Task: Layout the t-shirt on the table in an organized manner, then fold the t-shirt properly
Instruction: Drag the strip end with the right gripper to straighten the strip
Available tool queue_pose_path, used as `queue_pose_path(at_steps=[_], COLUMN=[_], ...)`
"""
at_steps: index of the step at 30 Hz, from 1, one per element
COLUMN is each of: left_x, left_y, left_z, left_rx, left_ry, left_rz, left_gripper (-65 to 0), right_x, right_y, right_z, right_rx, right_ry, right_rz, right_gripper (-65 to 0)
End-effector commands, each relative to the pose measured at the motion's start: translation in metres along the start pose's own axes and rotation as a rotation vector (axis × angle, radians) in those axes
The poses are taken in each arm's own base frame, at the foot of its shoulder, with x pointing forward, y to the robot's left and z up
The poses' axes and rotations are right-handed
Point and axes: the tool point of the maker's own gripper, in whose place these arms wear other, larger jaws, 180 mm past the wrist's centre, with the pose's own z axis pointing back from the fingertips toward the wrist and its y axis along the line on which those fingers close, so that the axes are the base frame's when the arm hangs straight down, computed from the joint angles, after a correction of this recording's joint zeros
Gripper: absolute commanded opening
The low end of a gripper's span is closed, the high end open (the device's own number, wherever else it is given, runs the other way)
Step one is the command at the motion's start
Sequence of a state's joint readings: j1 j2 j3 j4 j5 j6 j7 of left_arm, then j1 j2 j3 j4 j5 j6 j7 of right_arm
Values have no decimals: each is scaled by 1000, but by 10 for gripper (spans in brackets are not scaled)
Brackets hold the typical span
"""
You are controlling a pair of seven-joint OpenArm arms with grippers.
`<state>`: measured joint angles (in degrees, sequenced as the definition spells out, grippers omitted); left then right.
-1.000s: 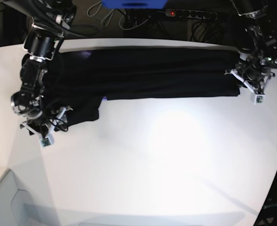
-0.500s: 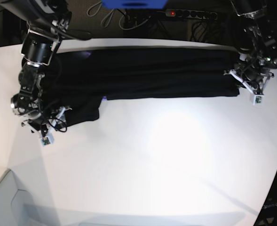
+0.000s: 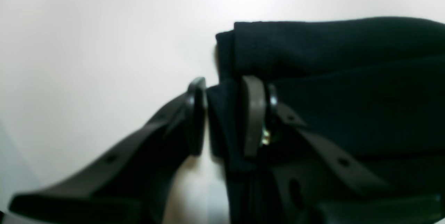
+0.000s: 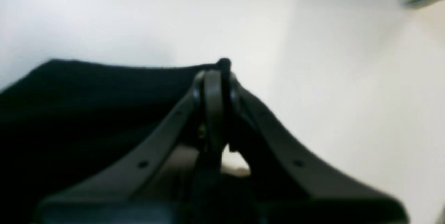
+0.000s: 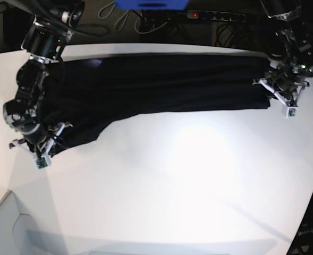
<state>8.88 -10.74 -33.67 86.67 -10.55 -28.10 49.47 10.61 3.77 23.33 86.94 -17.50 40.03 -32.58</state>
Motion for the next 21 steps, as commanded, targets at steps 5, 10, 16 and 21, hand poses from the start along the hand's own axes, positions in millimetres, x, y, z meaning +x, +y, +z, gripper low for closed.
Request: queue_pose_path(at_steps=[5, 10, 16, 21], left_x=[8, 8, 8, 8], left_y=[6, 6, 6, 5], left_z=[3, 3, 2, 2], left_rx=[14, 14, 13, 12], left_ry=[-17, -18, -19, -18], left_rz=[-9, -8, -8, -9], left_gripper=[-480, -480, -475, -474], right_x=[8, -13, -54, -85], right_y=[-4, 6, 5, -3], right_z=[50, 85, 99, 102], right_rx=[-87, -112, -116, -129], right_ry=[-42, 8, 100, 172], right_rz=[69, 111, 106, 70], right_gripper=[-650, -650, -650, -650])
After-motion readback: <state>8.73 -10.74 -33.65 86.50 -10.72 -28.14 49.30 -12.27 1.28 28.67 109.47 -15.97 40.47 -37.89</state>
